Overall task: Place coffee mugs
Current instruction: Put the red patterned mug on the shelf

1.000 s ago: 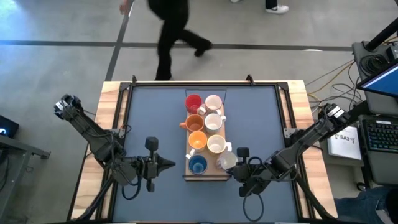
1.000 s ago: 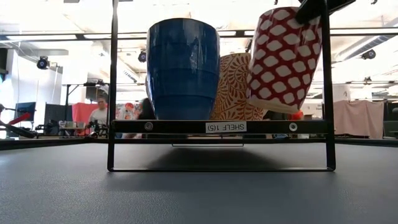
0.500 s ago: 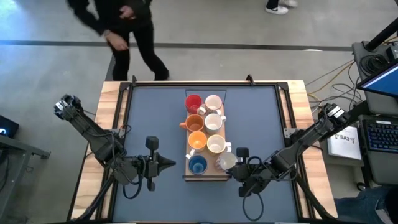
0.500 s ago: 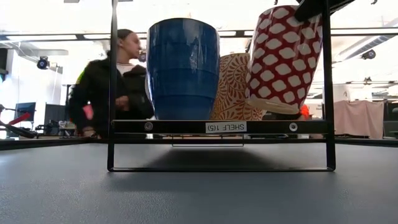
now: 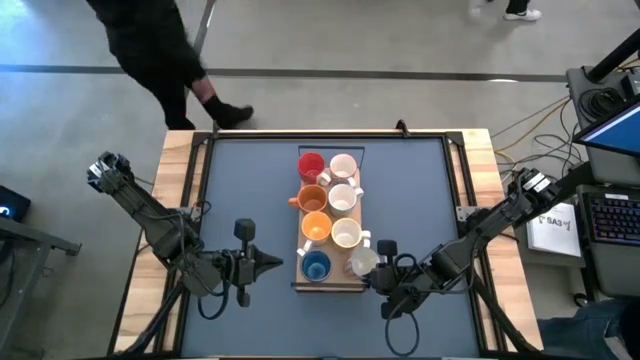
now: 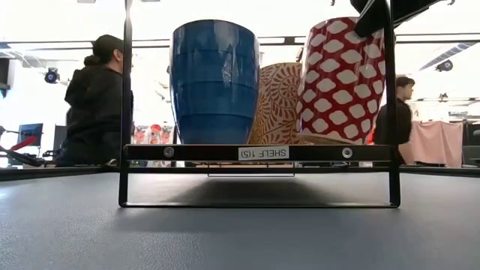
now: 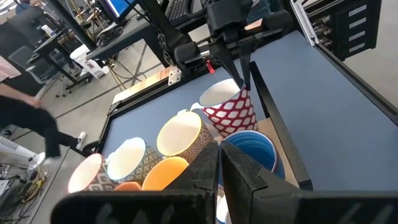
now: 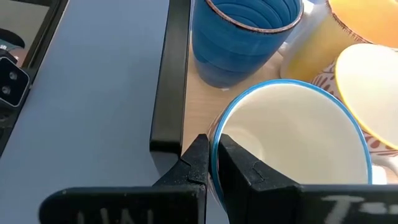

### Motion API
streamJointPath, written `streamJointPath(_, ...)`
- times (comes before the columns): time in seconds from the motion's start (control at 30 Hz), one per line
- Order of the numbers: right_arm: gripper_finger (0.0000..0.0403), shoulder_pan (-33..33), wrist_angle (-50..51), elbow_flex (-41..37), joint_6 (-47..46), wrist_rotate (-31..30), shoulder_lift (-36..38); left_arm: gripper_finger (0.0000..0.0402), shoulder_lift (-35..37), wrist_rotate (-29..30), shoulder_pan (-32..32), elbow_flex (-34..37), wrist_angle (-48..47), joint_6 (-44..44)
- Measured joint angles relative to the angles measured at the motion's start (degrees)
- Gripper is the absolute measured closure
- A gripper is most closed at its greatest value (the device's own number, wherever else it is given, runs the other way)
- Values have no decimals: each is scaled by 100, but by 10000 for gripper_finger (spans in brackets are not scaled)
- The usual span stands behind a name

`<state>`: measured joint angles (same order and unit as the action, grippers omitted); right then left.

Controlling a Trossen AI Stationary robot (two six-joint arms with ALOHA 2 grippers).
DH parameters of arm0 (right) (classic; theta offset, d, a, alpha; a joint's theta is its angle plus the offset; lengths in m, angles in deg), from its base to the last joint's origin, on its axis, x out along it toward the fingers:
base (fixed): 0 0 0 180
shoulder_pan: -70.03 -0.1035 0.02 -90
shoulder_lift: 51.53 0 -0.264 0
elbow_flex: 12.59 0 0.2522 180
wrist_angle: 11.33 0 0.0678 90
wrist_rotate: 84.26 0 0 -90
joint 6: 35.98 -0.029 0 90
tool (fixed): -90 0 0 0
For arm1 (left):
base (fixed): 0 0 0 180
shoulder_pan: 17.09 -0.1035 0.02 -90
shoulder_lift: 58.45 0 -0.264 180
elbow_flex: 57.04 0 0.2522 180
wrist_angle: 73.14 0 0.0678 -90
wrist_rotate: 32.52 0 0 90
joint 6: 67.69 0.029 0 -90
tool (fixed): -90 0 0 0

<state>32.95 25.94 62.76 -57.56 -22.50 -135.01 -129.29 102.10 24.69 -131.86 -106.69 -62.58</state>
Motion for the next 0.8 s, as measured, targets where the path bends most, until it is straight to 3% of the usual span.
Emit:
streamJointPath(0.23, 383, 60, -12, 0, 210, -22, 0, 402, 0, -2, -7, 2, -2, 20)
streamJointPath(0.53, 312, 215, -70, 0, 286, -54, 0, 402, 0, 0, -7, 2, -11, 20)
streamJointPath(0.8, 290, 226, -188, 100, 351, -59, 55, 402, 0, 0, -7, 2, -17, 20)
